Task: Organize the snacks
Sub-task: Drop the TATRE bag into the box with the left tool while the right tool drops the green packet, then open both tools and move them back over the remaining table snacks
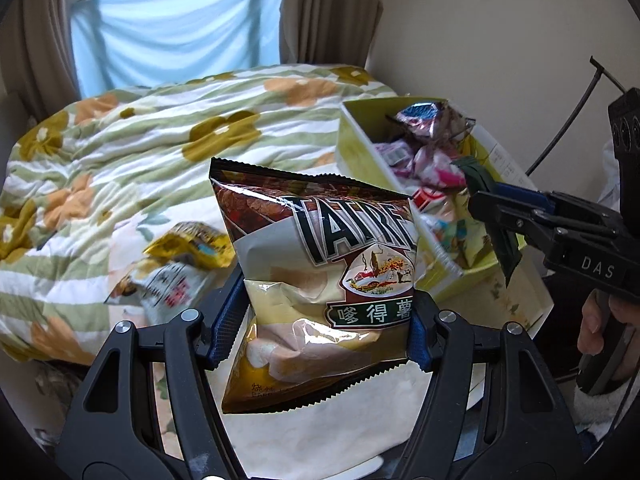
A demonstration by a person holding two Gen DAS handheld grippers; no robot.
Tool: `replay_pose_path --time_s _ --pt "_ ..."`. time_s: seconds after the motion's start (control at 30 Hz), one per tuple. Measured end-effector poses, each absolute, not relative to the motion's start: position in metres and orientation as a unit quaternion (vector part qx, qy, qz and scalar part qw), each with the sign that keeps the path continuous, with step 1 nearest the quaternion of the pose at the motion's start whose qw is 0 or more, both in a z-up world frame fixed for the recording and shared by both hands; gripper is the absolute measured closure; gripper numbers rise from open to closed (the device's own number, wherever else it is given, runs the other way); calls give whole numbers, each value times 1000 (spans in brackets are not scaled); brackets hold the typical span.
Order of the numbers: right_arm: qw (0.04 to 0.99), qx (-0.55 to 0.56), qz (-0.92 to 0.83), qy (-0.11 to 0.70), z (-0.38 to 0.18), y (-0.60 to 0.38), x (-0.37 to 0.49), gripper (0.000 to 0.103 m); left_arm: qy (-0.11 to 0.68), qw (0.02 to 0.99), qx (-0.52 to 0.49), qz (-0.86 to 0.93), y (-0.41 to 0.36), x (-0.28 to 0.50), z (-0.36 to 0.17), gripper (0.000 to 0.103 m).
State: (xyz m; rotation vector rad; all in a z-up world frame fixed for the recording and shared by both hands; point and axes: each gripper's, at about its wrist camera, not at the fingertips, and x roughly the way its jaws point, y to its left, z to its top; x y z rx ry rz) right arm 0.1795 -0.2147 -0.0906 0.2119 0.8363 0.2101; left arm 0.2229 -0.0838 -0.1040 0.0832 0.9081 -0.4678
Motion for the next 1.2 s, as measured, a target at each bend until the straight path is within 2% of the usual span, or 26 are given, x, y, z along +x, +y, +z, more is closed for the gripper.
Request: replay_pose_path --time_s 0.23,0.53,0.57,0.63,0.67,0.7,1.2 --pt "912 123 64 385 -74 -317 175 63 417 874 8 -248 -191 246 -90 38" --pt "907 114 71 398 -87 -400 182 63 442 863 -22 -242 -291 262 -123 38" --pt "906 114 72 401 -89 -406 183 63 447 861 -23 -240 -298 262 -127 34" --pt "902 119 73 408 -95 -418 185 63 458 859 -14 -227 -308 262 -136 17" --pt "901 122 76 410 -96 -423 186 63 463 860 -4 -213 -311 261 -139 2" --pt "899 124 79 412 -98 -427 187 63 465 862 3 -200 -312 259 -142 0" --pt "876 130 114 450 -112 -431 224 63 486 860 -63 -142 -243 248 -137 1"
